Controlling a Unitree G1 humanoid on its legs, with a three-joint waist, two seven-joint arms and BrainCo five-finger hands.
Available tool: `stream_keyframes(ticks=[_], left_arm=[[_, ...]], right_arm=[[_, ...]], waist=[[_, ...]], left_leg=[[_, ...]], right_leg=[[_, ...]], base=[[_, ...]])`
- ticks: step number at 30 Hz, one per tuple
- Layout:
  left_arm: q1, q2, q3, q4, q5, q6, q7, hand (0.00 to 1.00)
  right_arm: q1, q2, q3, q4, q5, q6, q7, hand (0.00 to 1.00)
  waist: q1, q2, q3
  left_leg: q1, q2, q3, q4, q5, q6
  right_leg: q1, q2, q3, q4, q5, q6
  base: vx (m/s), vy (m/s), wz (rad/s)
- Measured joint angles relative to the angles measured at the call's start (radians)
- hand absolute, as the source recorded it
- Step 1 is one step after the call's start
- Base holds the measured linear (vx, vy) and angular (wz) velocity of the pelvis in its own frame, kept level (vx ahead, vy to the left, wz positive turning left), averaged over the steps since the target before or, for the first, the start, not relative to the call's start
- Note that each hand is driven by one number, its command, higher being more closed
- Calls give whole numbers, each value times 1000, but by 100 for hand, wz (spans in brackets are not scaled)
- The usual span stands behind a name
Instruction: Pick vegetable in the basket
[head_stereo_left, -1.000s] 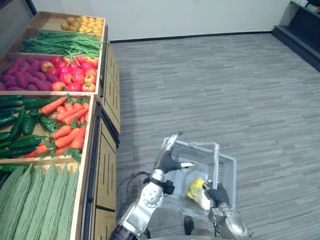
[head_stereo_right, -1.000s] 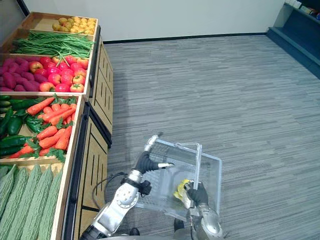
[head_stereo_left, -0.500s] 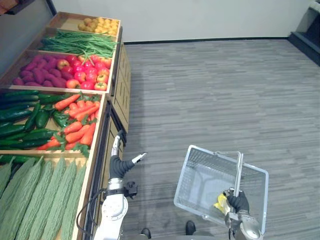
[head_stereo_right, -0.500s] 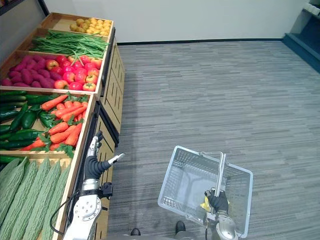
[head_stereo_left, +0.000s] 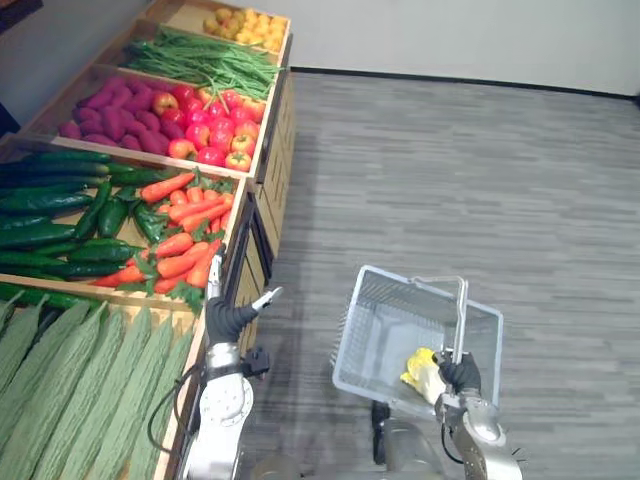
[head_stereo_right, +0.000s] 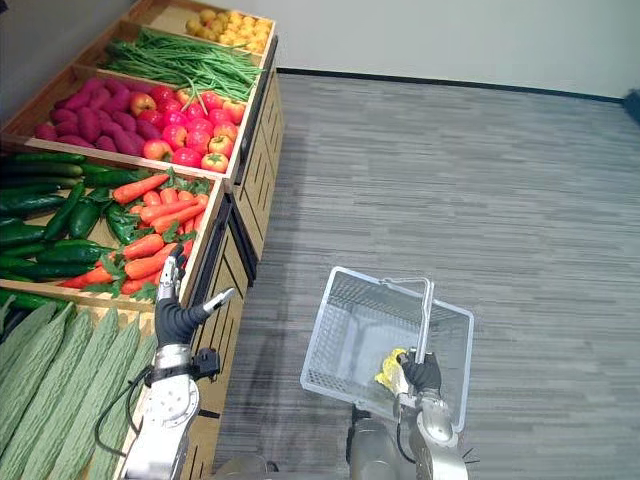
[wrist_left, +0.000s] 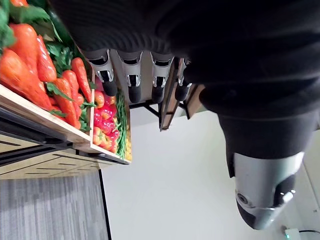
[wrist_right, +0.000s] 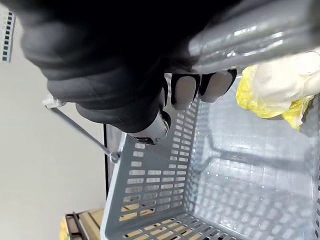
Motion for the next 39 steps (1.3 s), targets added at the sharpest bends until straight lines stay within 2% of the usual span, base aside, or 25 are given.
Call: stream_keyframes(ticks=[2, 3, 6, 9, 10, 11, 12, 13, 17, 19, 20, 21, 22, 23, 24, 25, 27, 29, 30, 31, 32, 34, 35, 36, 39], left_arm=[[6, -14, 2, 4, -1, 0, -2, 0], [7, -13, -19, 5, -1, -1, -3, 0], [6, -13, -35, 6, -1, -2, -3, 0], [-13, -13, -25, 6, -1, -2, -3, 0], [-21, -13, -18, 5, -1, -2, -3, 0], [-22, -13, -16, 3, -1, -3, -2, 0], [-21, -7, -15, -3, -1, -3, -1, 0], [-33, 9, -15, -2, -1, -2, -1, 0], [-22, 26, 3, -7, -1, 0, -2, 0], [-5, 23, -7, -17, -1, 0, -3, 0], [-6, 25, -10, -21, 0, 0, -3, 0], [-10, 30, -9, -26, 0, 0, -3, 0], [-11, 34, -10, -28, 1, 0, -2, 0], [-13, 32, -16, -29, 3, 1, -1, 0], [-17, 32, -17, -33, 9, 2, 1, 0], [-19, 31, -19, -37, 10, 2, 1, 0], [-32, 21, -49, -42, 13, 2, 8, 0], [-37, 16, -64, -43, 24, 1, 20, 0], [-35, 14, -68, -49, 28, 1, 24, 0], [-35, 15, -71, -54, 31, 0, 24, 0], [-25, -7, -83, -50, 31, 3, 23, 0], [-7, -27, -91, -56, 31, 2, 22, 0], [-8, -37, -94, -57, 31, 1, 21, 0], [-10, -47, -93, -57, 30, 2, 20, 0], [-21, -48, -102, -57, 30, 1, 19, 0]], right_arm=[[-7, 1, 27, -6, 3, 1, -5, 100], [-6, 3, 34, -13, 4, 1, -17, 100], [-7, 3, 25, -60, 5, 0, -46, 100], [-27, 4, -33, -82, 5, -22, -74, 100], [-26, 1, -57, -80, 5, -32, -79, 100], [-22, -1, -66, -81, 3, -36, -81, 100], [-13, -3, -83, -70, 1, -39, -83, 100], [-13, 11, -94, -56, 2, -38, -83, 100], [-31, 38, -104, -30, -3, -24, -81, 100], [-32, 39, -106, 7, -9, -2, -81, 100], [-27, 43, -108, 8, -9, 9, -79, 100], [-20, 52, -113, 8, -9, 12, -76, 100], [-11, 59, -113, 8, -10, 12, -76, 100], [-1, 62, -104, 8, -10, 11, -74, 100], [1, 69, -103, 6, -9, 11, -73, 100], [5, 74, -103, 3, -9, 11, -73, 100], [61, 92, -101, -55, -4, 10, -74, 100], [98, 98, -101, -85, 2, 8, -74, 100], [128, 99, -94, -88, 5, 2, -75, 100], [148, 96, -86, -88, 12, -1, -74, 100], [153, 80, -84, -71, 24, 5, -78, 100], [182, 66, -110, -67, 43, 6, -82, 100], [197, 58, -112, -67, 44, 5, -82, 100], [209, 55, -121, -69, 50, 1, -83, 100], [256, 48, -145, -67, 66, 0, -83, 100]], waist=[[19, 0, 7], [34, 0, 16], [43, -17, 30], [58, -19, 37], [56, -19, 39], [55, -14, 37], [52, -4, 30], [47, -34, 38], [58, -69, 45], [52, -73, 47], [50, -82, 49], [37, -91, 53], [21, -93, 52], [3, -92, 51], [5, -91, 50], [8, -92, 49], [8, -92, 46], [6, -101, 40], [10, -123, 28], [17, -140, 17], [27, -105, -1], [36, -80, -18], [33, -68, -24], [30, -72, -22], [27, -79, -22]], left_leg=[[-131, 41, 32, 309, 206, 16], [-171, 81, 83, 435, 208, 17], [-242, 82, 163, 511, 165, 49], [-308, 31, 237, 292, 123, 37], [-307, 19, 293, 135, 142, 26], [-296, 15, 326, 49, 210, 30], [-267, 21, 392, -16, 230, 116], [-240, -5, 409, -49, 206, 146], [-182, -81, 413, -167, 200, 155], [-110, -118, 387, -226, 191, 162], [-80, -140, 363, -243, 186, 168], [-54, -162, 326, -258, 181, 174], [-42, -165, 301, -260, 177, 180], [-25, -170, 250, -260, 169, 191], [-10, -170, 209, -261, 158, 186], [-5, -170, 192, -260, 152, 183], [2, -178, 74, -240, 132, 161], [1, -192, 3, -208, 116, 135], [-13, -206, -19, -161, 85, 108], [-30, -216, -38, -119, 43, 94], [-46, -179, -80, -79, 9, 74], [-65, -141, -116, -85, 17, 50], [-63, -105, -89, -118, 37, 33], [-67, -65, -21, -145, 58, 26], [-71, 26, 203, -145, 78, 46]], right_leg=[[90, 21, -11, -53, -21, -33], [179, 40, -11, -111, -26, -47], [319, 38, -20, -206, -39, -68], [389, 10, -42, -246, -54, -65], [419, -1, -65, -243, -79, -44], [432, -1, -74, -236, -100, -32], [453, 6, -85, -219, -154, -10], [459, -26, -100, -191, -185, 3], [430, -81, -104, -116, -186, 4], [371, -121, -117, 125, -187, 15], [324, -139, -115, 271, -172, 37], [273, -158, -102, 414, -119, 44], [243, -156, -85, 479, -148, 35], [200, -126, -25, 510, -214, 15], [147, -86, 32, 490, -250, 8], [122, -69, 63, 469, -261, 9], [40, 10, 224, 350, -272, 19], [19, 24, 309, 271, -264, 24], [25, -2, 326, 181, -209, 26], [28, -28, 320, 157, -152, 65], [37, -8, 243, 178, -177, 31], [60, -2, 155, 147, -183, 9], [84, -3, 99, 119, -173, -7], [115, -3, 49, 87, -166, -18], [172, -6, -40, 40, -158, -32]], base=[[531, -295, 9], [502, -216, 2], [469, -125, 13], [343, 30, 18], [311, 85, 39], [326, 98, 53], [329, 102, 63], [325, 111, 60], [253, 92, 27], [273, 92, 39], [246, 78, 63], [195, 35, 80], [256, 3, 123], [302, -22, 129], [266, -40, 112], [252, -73, 107], [298, -149, 154], [299, -204, 155], [216, -222, 155], [258, -318, 177], [279, -365, 150], [265, -334, 128], [137, -256, 122], [113, -248, 116], [47, -164, 96]])
